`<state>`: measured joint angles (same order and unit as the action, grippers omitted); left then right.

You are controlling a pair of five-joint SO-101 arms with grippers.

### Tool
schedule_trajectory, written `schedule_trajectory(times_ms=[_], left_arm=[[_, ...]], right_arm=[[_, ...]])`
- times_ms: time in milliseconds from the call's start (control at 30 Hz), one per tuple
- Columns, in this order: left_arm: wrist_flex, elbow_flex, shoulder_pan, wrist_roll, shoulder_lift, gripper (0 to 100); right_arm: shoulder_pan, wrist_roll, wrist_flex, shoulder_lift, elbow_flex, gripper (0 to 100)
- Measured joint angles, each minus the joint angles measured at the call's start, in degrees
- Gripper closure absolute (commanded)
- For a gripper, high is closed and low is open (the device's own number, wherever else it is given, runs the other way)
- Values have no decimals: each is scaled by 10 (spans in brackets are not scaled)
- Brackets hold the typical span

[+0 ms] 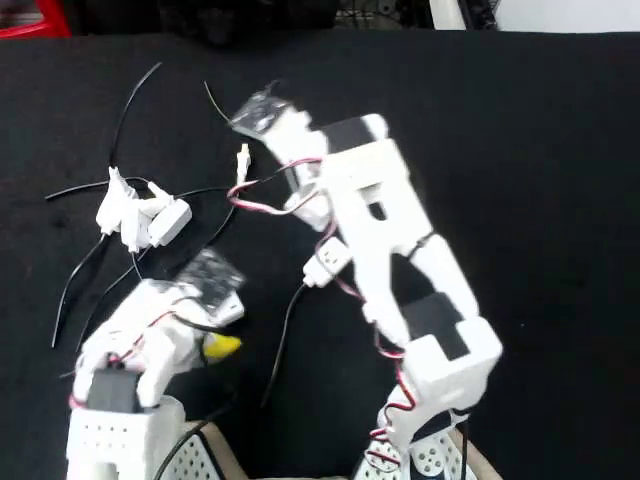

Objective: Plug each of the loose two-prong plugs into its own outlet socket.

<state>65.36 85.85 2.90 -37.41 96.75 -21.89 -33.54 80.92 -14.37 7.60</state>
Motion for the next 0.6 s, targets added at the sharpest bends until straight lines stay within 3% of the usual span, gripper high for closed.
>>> schedule_trajectory(times_ms=[100, 267, 433, 600], left_arm=[[34, 0, 65, 23, 62, 565], [18, 35, 134, 30, 56, 565], [8, 84, 161, 29, 73, 565], [8, 102, 157, -26, 74, 565]], right_arm=[[-33, 0, -53, -30, 0, 753], [-63, 38, -166, -102, 0, 743], [-60, 70, -243, -147, 3, 743], [-60, 75, -251, -150, 61, 735]])
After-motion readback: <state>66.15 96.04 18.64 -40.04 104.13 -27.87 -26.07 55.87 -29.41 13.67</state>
